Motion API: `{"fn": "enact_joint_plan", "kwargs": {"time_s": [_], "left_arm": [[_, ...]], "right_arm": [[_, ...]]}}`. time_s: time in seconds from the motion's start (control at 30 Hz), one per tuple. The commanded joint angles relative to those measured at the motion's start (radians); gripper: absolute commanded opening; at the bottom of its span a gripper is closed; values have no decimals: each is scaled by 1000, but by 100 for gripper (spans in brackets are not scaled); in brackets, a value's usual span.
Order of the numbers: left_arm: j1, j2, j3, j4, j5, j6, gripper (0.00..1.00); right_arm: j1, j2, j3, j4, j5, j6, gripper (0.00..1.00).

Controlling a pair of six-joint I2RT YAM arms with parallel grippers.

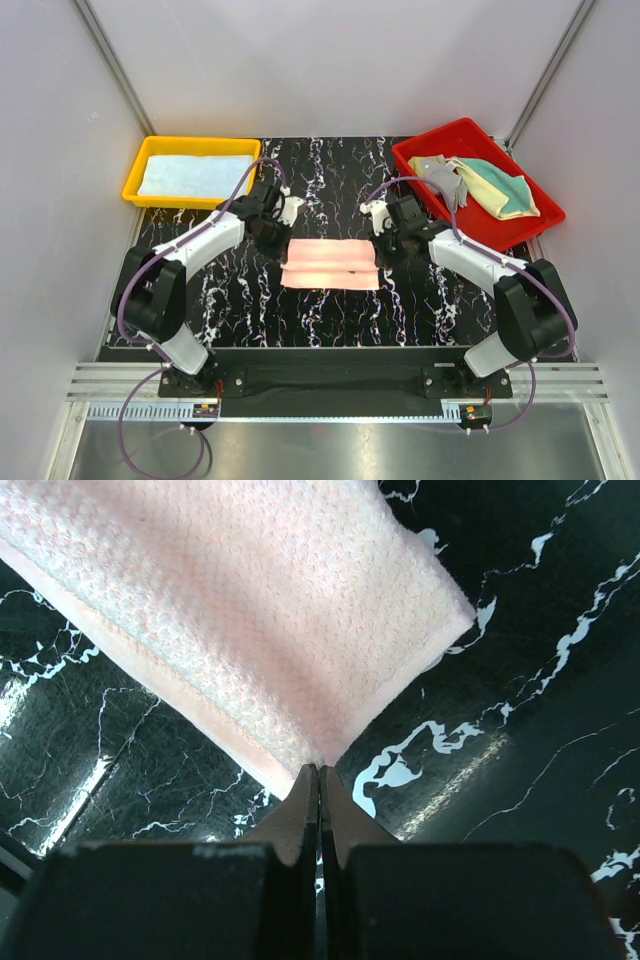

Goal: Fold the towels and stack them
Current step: Fold the towel

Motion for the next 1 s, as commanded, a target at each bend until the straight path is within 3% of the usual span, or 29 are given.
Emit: {"fn": "enact_joint_plan", "kwargs": {"time_s": [0.0, 0.23, 0.37, 0.57, 0.73, 0.97], "left_arm": [[-2, -20, -14, 27, 29, -16, 1], [-19, 1, -37, 13, 26, -29, 3], [-22, -29, -36, -13, 37, -47, 26], [-25, -117, 0, -8, 64, -101, 41], [-34, -109, -54, 100, 29, -257, 37], [-34, -45, -118, 145, -20, -395, 38]], "right_arm": [[13, 12, -5, -13, -33, 54, 2], [19, -9, -8, -56, -48, 74, 7], [19, -18, 4, -125, -70, 89, 21], [19, -52, 61, -146, -100, 177, 32], [19, 9, 112, -79, -8, 374, 33], [17, 111, 132, -89, 25, 513, 34]]}}
